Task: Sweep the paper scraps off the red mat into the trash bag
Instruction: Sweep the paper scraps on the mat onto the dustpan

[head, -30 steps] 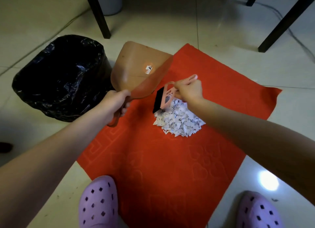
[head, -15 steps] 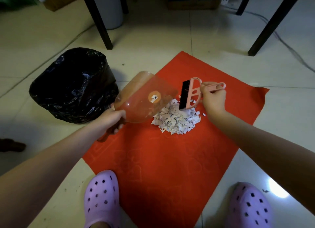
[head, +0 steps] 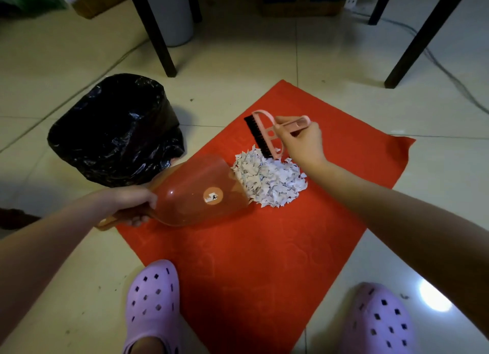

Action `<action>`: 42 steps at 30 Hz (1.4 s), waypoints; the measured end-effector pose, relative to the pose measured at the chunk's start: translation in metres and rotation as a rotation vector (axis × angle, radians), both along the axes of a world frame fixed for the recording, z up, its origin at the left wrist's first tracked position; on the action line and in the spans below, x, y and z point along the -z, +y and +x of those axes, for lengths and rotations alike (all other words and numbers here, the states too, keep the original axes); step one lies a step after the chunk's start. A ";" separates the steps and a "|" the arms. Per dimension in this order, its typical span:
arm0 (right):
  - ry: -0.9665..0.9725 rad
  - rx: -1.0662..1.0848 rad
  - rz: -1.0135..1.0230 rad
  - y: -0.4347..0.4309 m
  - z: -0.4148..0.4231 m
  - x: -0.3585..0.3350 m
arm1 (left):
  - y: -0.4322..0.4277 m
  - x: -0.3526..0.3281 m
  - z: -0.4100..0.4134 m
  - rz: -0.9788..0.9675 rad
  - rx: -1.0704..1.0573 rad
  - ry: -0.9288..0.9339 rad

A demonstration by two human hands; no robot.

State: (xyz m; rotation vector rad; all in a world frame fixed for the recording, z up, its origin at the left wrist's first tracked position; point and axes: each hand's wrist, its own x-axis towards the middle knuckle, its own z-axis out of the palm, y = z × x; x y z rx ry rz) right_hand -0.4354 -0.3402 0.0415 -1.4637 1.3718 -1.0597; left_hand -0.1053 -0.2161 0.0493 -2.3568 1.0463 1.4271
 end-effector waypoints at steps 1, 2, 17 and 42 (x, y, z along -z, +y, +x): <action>0.016 -0.027 -0.014 0.000 0.006 0.000 | 0.002 0.003 0.003 0.005 -0.010 0.010; 0.028 -0.050 -0.028 -0.001 0.012 0.000 | 0.005 0.004 0.005 0.012 -0.019 0.017; 0.667 -0.248 -0.217 -0.036 0.070 0.028 | 0.011 0.027 0.001 0.089 -0.005 0.045; 0.631 -0.721 -0.124 -0.008 0.039 0.020 | 0.006 0.037 -0.005 0.050 -0.016 0.063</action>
